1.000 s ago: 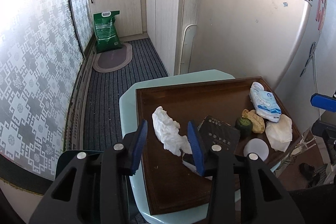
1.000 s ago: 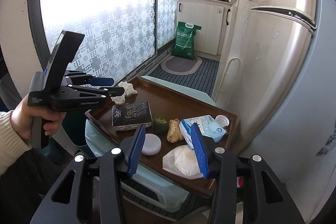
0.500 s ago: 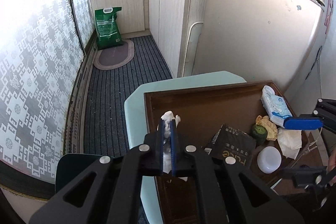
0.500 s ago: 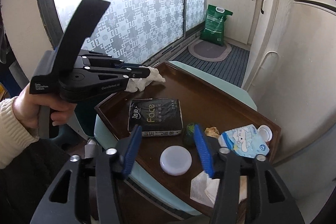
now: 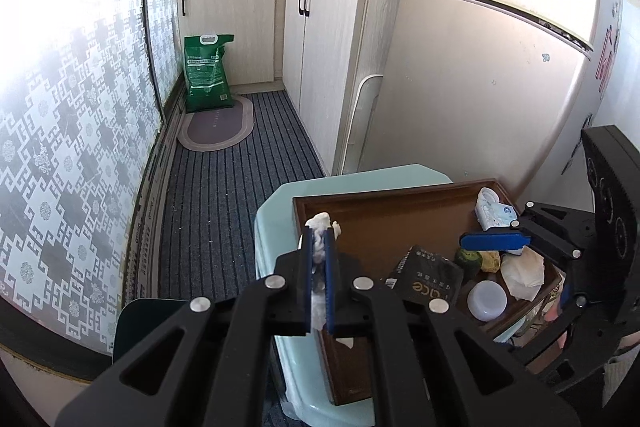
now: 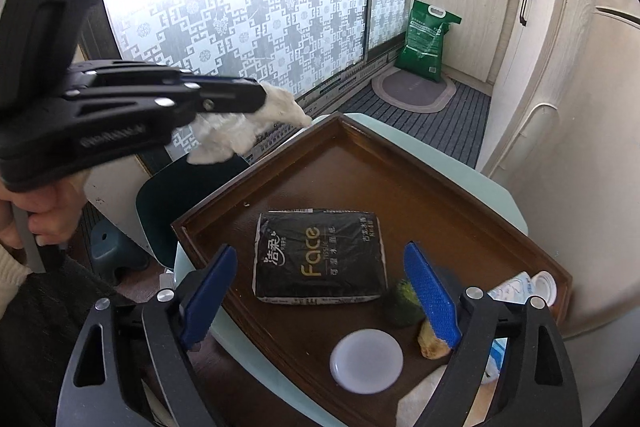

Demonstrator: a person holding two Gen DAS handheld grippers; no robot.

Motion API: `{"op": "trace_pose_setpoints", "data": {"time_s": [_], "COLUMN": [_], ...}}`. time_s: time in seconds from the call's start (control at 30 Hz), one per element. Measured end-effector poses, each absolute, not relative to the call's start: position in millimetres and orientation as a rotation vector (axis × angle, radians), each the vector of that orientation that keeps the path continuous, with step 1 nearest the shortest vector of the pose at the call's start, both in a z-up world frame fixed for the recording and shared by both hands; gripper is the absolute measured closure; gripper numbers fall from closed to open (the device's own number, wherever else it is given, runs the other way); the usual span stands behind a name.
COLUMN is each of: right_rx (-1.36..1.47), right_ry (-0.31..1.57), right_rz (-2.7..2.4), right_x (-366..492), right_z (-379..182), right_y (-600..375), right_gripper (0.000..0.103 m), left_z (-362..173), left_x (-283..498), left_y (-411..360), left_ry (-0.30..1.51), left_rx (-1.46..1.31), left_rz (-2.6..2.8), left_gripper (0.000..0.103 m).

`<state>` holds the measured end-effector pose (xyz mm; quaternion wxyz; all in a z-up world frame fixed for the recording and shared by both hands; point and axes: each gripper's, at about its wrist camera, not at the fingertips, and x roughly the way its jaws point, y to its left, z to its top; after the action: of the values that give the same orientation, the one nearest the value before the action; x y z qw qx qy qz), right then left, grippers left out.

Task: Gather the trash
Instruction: 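Grasp the white crumpled tissue with the left tool while the right tool grasps the black Face tissue pack, then carry the tissue into the teal bin and open the left tool while the right tool carries the pack over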

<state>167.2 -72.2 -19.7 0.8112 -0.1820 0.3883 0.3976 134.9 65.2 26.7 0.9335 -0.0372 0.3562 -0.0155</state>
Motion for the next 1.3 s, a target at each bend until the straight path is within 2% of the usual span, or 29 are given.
{"op": "trace_pose_setpoints", "data": {"time_s": [0.4,0.43,0.47,0.57,0.93,1.3], "right_rx": [-0.427,-0.427,-0.431,-0.443,-0.385,-0.356], "right_ry": [0.880,0.887,0.893,0.884,0.778,0.751], "right_rz": [0.817,0.817,0.815,0.812,0.864,0.961], "right_x": [178,179,180,178,162,145], "right_z": [-42,-43,-45,-43,-5,8], "right_y": [-53,-52,-51,-47,-33,10], "right_gripper": [0.016,0.018,0.030,0.033,0.033,0.033], "left_z": [26,25,25,22,-10,-57], "left_x": [110,109,107,101,79,59], "left_y": [110,114,117,129,166,192], "left_ry": [0.719,0.720,0.721,0.728,0.795,0.908], "left_rx": [-0.094,-0.096,-0.098,-0.103,-0.117,-0.135], "left_rz": [0.033,0.038,0.044,0.061,0.125,0.148], "left_gripper": [0.097,0.097,0.097,0.097,0.097,0.097]}}
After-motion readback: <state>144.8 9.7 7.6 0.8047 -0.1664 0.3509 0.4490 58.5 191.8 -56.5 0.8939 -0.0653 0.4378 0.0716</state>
